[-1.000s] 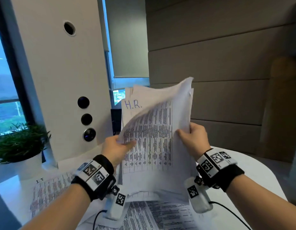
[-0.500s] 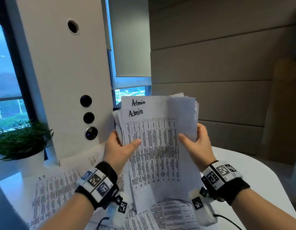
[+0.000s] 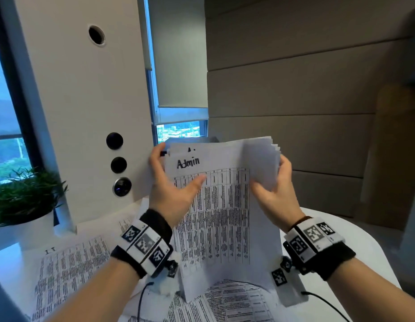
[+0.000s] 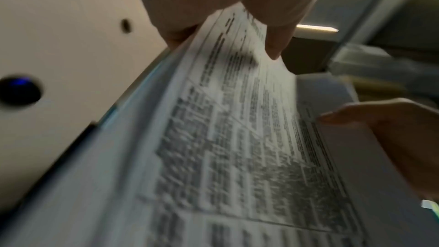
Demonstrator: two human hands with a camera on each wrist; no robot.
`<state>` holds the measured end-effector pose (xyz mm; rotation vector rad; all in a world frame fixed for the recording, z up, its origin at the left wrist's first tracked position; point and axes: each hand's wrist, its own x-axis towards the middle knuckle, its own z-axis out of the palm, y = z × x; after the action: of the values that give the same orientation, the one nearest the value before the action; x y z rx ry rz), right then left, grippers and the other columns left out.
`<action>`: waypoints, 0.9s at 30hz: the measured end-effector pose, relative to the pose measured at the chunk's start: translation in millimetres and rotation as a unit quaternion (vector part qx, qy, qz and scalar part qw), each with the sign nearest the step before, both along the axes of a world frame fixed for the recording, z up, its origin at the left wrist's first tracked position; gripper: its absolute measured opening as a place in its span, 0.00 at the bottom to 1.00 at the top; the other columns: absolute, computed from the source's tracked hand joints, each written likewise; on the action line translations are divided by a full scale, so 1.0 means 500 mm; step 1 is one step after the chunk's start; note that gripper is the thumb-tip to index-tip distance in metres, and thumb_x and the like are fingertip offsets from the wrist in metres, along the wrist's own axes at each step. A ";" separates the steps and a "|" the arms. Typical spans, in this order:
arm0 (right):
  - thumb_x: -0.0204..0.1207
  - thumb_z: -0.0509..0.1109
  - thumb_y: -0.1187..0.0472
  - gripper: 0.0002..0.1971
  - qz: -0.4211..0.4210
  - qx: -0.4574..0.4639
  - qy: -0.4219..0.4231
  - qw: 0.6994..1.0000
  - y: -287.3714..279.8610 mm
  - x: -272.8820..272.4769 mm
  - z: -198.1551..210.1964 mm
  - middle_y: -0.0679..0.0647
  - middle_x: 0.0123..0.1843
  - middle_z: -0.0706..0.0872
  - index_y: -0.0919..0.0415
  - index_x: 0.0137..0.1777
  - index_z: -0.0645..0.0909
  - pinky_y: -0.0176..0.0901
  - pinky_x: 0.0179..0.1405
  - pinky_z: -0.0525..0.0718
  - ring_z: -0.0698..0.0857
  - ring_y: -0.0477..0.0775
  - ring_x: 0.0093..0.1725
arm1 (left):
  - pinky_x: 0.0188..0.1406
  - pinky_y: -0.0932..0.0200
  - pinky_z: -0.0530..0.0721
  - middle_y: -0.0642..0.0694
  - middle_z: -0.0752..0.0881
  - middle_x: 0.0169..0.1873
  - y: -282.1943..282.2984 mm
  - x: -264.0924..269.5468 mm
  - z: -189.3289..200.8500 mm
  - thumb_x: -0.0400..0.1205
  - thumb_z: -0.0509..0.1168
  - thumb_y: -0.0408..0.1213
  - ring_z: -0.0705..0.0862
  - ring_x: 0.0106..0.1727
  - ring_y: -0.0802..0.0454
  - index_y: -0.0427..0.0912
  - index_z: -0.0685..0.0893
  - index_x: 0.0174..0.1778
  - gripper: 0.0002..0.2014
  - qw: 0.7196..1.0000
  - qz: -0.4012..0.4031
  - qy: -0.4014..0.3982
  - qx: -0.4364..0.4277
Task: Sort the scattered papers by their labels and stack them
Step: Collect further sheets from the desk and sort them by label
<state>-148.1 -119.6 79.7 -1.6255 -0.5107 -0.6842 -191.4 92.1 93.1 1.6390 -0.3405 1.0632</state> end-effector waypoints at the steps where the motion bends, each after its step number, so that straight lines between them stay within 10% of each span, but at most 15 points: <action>1: 0.71 0.72 0.67 0.40 -0.022 -0.048 -0.011 0.999 -0.003 -0.001 0.009 0.51 0.60 0.79 0.46 0.76 0.53 0.47 0.44 0.88 0.85 0.52 0.49 | 0.58 0.59 0.85 0.51 0.76 0.59 0.001 -0.001 0.008 0.68 0.80 0.31 0.82 0.59 0.61 0.52 0.58 0.75 0.46 0.999 0.005 -0.013 0.031; 4: 0.70 0.72 0.66 0.49 -0.121 -0.179 -0.077 0.973 -0.005 -0.004 0.059 0.52 0.71 0.72 0.41 0.82 0.44 0.48 0.47 0.82 0.82 0.52 0.54 | 0.61 0.60 0.81 0.48 0.76 0.58 0.003 0.005 0.041 0.69 0.79 0.37 0.78 0.59 0.55 0.55 0.65 0.73 0.40 0.987 0.063 -0.066 0.131; 9: 0.75 0.69 0.61 0.29 -0.204 -0.322 -0.119 0.917 -0.008 -0.009 0.115 0.53 0.61 0.77 0.49 0.76 0.70 0.52 0.52 0.82 0.83 0.63 0.55 | 0.45 0.66 0.78 0.52 0.78 0.44 0.014 0.020 0.057 0.76 0.72 0.36 0.75 0.43 0.62 0.35 0.81 0.57 0.16 0.950 0.142 -0.144 0.238; 12: 0.77 0.69 0.60 0.23 -0.201 -0.298 -0.143 0.922 -0.010 -0.002 0.114 0.54 0.59 0.81 0.53 0.72 0.76 0.51 0.51 0.80 0.83 0.62 0.53 | 0.54 0.73 0.76 0.53 0.81 0.49 0.015 0.025 0.065 0.78 0.70 0.35 0.76 0.48 0.64 0.36 0.80 0.61 0.16 0.953 0.130 -0.150 0.229; 18: 0.72 0.75 0.65 0.06 -0.177 -0.135 -0.196 0.955 -0.017 0.008 0.114 0.50 0.47 0.89 0.58 0.49 0.88 0.38 0.51 0.82 0.86 0.47 0.46 | 0.42 0.72 0.79 0.54 0.83 0.36 0.021 0.039 0.066 0.80 0.64 0.30 0.81 0.38 0.65 0.44 0.80 0.45 0.04 0.979 0.100 -0.139 0.111; 21: 0.75 0.72 0.68 0.10 -0.088 -0.054 -0.096 0.990 -0.028 0.001 0.108 0.40 0.45 0.86 0.55 0.52 0.87 0.25 0.38 0.78 0.81 0.33 0.35 | 0.35 0.61 0.78 0.57 0.79 0.35 0.039 0.048 0.055 0.79 0.63 0.35 0.79 0.35 0.49 0.46 0.76 0.44 0.02 0.987 0.097 -0.108 0.066; 24: 0.76 0.65 0.75 0.18 -0.020 -0.001 -0.064 0.998 -0.021 0.001 0.094 0.44 0.46 0.84 0.55 0.57 0.84 0.28 0.25 0.72 0.71 0.40 0.25 | 0.35 0.71 0.75 0.57 0.77 0.34 0.045 0.061 0.043 0.80 0.62 0.35 0.76 0.34 0.61 0.46 0.75 0.44 0.02 0.990 0.107 -0.085 0.026; 27: 0.72 0.62 0.77 0.26 0.020 0.068 -0.030 0.997 -0.012 0.005 0.078 0.54 0.58 0.83 0.48 0.63 0.77 0.39 0.39 0.83 0.81 0.48 0.39 | 0.34 0.68 0.75 0.55 0.75 0.33 0.038 0.067 0.036 0.81 0.62 0.37 0.73 0.33 0.60 0.54 0.73 0.41 0.07 0.994 0.083 -0.071 -0.032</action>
<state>-145.5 -125.6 118.9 -1.4675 -0.5293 -0.7242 -158.1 111.1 110.9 1.5590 -0.2635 1.3063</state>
